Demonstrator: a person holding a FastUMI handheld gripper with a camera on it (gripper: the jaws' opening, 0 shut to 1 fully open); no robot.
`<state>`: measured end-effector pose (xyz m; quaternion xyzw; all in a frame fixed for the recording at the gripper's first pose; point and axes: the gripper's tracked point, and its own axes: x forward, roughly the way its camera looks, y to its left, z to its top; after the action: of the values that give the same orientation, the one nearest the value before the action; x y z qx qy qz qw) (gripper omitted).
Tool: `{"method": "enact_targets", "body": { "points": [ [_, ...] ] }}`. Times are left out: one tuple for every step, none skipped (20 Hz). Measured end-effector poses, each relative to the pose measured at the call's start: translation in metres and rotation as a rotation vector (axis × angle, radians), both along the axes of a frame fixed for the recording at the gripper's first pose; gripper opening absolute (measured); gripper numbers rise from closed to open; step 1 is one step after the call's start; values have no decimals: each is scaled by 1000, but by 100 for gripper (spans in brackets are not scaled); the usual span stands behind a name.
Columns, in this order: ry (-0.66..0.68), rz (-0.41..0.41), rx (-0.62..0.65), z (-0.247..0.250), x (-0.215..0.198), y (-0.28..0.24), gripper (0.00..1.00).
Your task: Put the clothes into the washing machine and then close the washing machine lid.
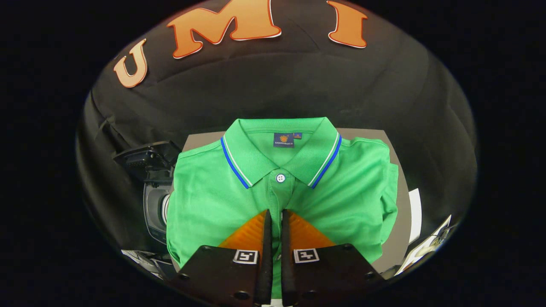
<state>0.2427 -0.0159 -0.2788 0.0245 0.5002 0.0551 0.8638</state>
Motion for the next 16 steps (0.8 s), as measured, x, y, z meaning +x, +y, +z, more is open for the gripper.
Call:
{"method": "enact_targets", "body": {
  "points": [
    [-39, -8, 24, 3, 0, 1, 17],
    [-83, -13, 53, 7, 1, 0, 17],
    [-129, -17, 81, 13, 1, 0, 17],
    [-174, -27, 110, 19, 2, -1, 17],
    [-206, -30, 140, 23, 2, 1, 17],
    [-234, -34, 164, 28, 3, 0, 17],
    [-245, -29, 180, 33, 2, -2, 17],
    [-281, -35, 204, 39, 5, -1, 17],
    [-304, -30, 219, 43, 6, -1, 17],
    [-330, -31, 232, 47, 11, -1, 17],
    [-350, -22, 245, 52, 12, -2, 17],
    [-371, -22, 256, 55, 17, 0, 17],
    [-387, -15, 265, 55, 17, -3, 17],
    [-416, -16, 271, 60, 22, -5, 17],
    [-442, -13, 273, 69, 23, -7, 17],
    [-471, -8, 278, 79, 20, -6, 17]
  ]
}}
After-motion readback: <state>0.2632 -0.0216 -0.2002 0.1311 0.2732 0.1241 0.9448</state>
